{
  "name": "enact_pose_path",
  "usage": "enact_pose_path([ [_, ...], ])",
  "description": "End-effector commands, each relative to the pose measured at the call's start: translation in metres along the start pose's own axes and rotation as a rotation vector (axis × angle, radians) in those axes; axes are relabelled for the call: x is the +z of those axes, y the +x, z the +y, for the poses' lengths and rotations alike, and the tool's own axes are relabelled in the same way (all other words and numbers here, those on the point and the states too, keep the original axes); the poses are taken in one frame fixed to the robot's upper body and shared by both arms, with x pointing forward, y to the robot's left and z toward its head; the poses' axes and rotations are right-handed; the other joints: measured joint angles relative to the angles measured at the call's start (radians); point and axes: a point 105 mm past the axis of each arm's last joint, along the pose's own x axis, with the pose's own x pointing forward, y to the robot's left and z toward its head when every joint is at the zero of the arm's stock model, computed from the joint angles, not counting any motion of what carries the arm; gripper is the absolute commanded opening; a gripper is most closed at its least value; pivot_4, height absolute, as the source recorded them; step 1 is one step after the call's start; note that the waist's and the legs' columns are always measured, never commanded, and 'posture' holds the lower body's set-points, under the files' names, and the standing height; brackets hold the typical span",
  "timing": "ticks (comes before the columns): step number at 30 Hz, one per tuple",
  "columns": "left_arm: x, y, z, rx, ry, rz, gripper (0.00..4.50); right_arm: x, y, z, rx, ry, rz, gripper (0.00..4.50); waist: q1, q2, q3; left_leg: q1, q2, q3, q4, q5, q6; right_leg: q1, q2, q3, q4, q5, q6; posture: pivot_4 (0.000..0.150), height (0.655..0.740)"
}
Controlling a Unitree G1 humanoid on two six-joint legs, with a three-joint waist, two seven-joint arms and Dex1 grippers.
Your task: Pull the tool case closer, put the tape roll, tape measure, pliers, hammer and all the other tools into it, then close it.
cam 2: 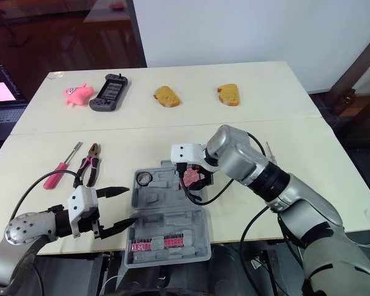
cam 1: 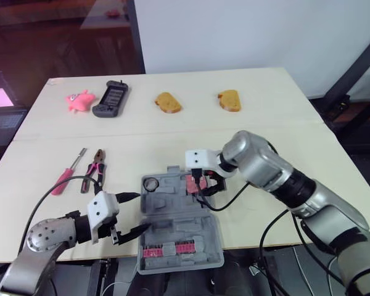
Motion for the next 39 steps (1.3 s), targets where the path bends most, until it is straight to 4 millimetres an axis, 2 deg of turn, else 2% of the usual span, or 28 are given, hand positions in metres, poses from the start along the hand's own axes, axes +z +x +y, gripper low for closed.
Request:
enact_pose_path([
  [1,0.005,0.006,0.0,-0.005,0.024,-0.037,4.5,0.022,-0.028,0.006,-0.042,-0.081,-0.23,4.45,0.001,0.0,0.0,0.0,0.0,0.0,0.0,0.0,0.0,0.0,0.0,0.0,0.0,0.0,0.0,0.15,0.74],
  [3,0.005,0.009,-0.001,-0.011,0.023,-0.045,4.5,0.018,-0.032,0.014,-0.024,-0.06,-0.262,4.45,0.004,0.0,0.0,0.0,0.0,0.0,0.0,0.0,0.0,0.001,0.0,0.0,-0.001,0.0,0.0,0.15,0.74],
  [7,0.007,0.011,-0.001,-0.021,0.024,-0.055,4.5,0.008,-0.029,0.025,0.027,-0.001,-0.301,4.45,0.001,0.0,0.0,0.0,0.0,0.0,0.001,0.0,0.0,0.002,-0.001,0.0,-0.001,0.0,0.0,0.15,0.74],
  [8,0.007,0.01,-0.001,-0.023,0.024,-0.055,4.5,0.009,-0.028,0.024,0.006,0.003,-0.341,4.21,0.001,0.0,0.0,0.0,0.001,0.0,0.001,0.0,0.0,0.002,-0.001,0.0,-0.001,0.0,0.0,0.15,0.74],
  [11,0.009,0.008,-0.001,-0.029,0.018,-0.057,4.5,0.006,-0.023,0.018,-0.052,0.002,-0.384,3.14,0.0,0.0,0.0,0.0,0.001,0.0,0.001,0.0,0.0,0.002,-0.001,0.0,-0.001,0.0,0.0,0.15,0.74],
  [15,0.009,0.003,-0.008,-0.06,0.0,-0.05,4.5,-0.01,-0.01,0.016,-0.069,0.014,-0.366,1.01,0.001,-0.001,0.0,0.0,0.001,0.0,0.001,0.0,0.0,0.002,-0.001,0.0,-0.001,0.0,0.0,0.15,0.74],
  [17,0.01,0.001,-0.009,-0.06,-0.004,-0.047,4.5,-0.015,-0.006,0.015,-0.067,0.029,-0.372,0.11,0.003,-0.001,0.0,0.0,0.001,0.0,0.001,0.0,0.0,0.002,-0.001,0.0,-0.001,0.0,0.0,0.15,0.74],
  [24,0.01,-0.003,-0.007,-0.045,-0.005,-0.037,4.5,-0.034,0.009,0.006,-0.086,0.09,-0.385,0.11,0.001,-0.001,0.0,0.0,0.001,0.0,0.001,0.0,0.0,0.003,-0.001,0.0,-0.001,0.0,0.0,0.15,0.74],
  [28,0.01,-0.005,-0.005,-0.038,-0.003,-0.033,4.5,-0.033,0.006,0.002,-0.095,0.099,-0.413,0.11,0.001,-0.001,0.0,0.0,0.001,0.0,0.001,0.0,0.0,0.003,-0.001,0.0,-0.001,0.0,0.0,0.15,0.74],
  [31,0.01,-0.006,-0.004,-0.029,0.001,-0.027,4.5,-0.028,0.001,0.003,-0.077,0.103,-0.441,0.95,0.001,-0.001,0.0,0.0,0.001,0.0,0.001,0.0,0.0,0.003,-0.001,0.0,-0.001,0.0,0.0,0.15,0.74],
  [33,0.009,-0.007,-0.003,-0.026,0.001,-0.026,4.5,-0.027,0.0,0.003,-0.09,0.076,-0.433,1.86,0.002,-0.001,0.0,0.0,0.001,0.0,0.001,0.0,0.0,0.003,-0.001,0.0,-0.001,0.0,0.0,0.15,0.74],
  [39,0.01,-0.007,-0.001,-0.024,0.0,-0.028,4.5,-0.032,0.003,0.002,-0.099,0.087,-0.42,1.86,0.002,-0.001,0.0,0.0,0.001,0.0,0.001,0.0,0.0,0.003,-0.001,0.0,-0.001,0.0,0.0,0.15,0.74],
])
